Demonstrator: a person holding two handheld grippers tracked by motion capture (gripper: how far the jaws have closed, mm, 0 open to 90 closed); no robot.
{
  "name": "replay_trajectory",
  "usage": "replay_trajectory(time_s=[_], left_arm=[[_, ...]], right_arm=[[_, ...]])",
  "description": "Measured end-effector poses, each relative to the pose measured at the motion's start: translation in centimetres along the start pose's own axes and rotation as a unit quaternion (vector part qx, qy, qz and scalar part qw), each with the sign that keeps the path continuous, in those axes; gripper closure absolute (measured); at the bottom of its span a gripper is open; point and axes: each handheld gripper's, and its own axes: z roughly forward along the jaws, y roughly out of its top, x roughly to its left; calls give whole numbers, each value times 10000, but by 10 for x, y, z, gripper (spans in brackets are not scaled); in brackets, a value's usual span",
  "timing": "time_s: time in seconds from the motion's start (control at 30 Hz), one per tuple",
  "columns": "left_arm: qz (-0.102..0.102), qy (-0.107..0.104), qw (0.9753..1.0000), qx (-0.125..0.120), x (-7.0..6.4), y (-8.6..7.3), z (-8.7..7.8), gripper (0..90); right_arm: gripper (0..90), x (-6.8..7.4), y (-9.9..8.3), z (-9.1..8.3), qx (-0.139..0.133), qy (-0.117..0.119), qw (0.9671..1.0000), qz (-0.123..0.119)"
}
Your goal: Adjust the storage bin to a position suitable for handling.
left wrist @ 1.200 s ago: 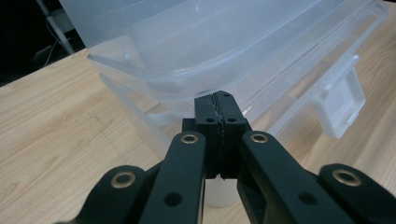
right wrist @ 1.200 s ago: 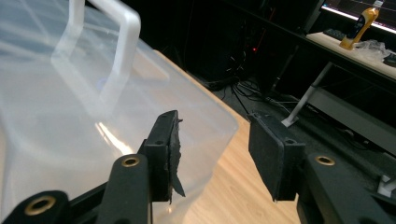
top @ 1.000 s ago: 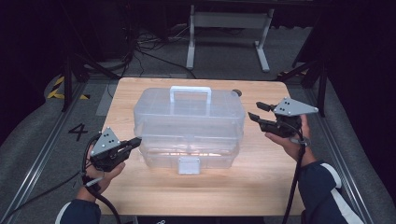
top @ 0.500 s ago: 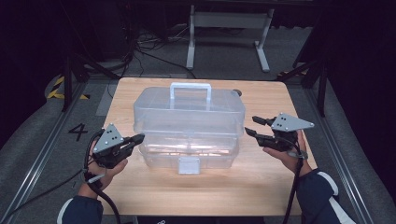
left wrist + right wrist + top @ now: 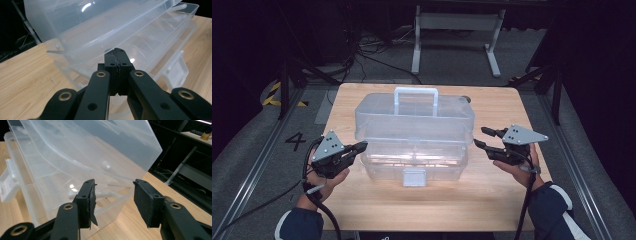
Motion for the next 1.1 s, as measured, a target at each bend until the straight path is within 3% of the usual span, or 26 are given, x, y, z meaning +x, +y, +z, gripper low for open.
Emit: replay_trajectory(time_s=[0.17, 0.3, 0.4, 0.57, 0.8, 0.97, 1.1], left_arm=[[6, -11, 10000, -16, 1, 2, 1, 896], [19, 2, 10000, -57, 1, 5, 3, 894], [91, 14, 10000, -32, 1, 7, 3, 892], [160, 60, 9999, -10, -4, 4, 1, 870], [112, 101, 9999, -22, -4, -3, -2, 838], [206, 141, 9995, 198, -8, -12, 1, 823], [152, 131, 9997, 106, -10, -15, -2, 802]], right_arm=[[539, -2, -2, 4, -51, 50, 9999, 86], [516, 1, -4, 6, 69, 120, 9999, -21], [512, 2, -3, 11, -37, 118, 9999, 76], [544, 8, 2, 17, -299, 98, 9995, 12], [614, 13, 0, 17, -501, -88, 9987, -37], [647, 13, 1, 18, -698, -252, 9972, -13], [670, 15, 1, 20, -756, -433, 9962, -22]])
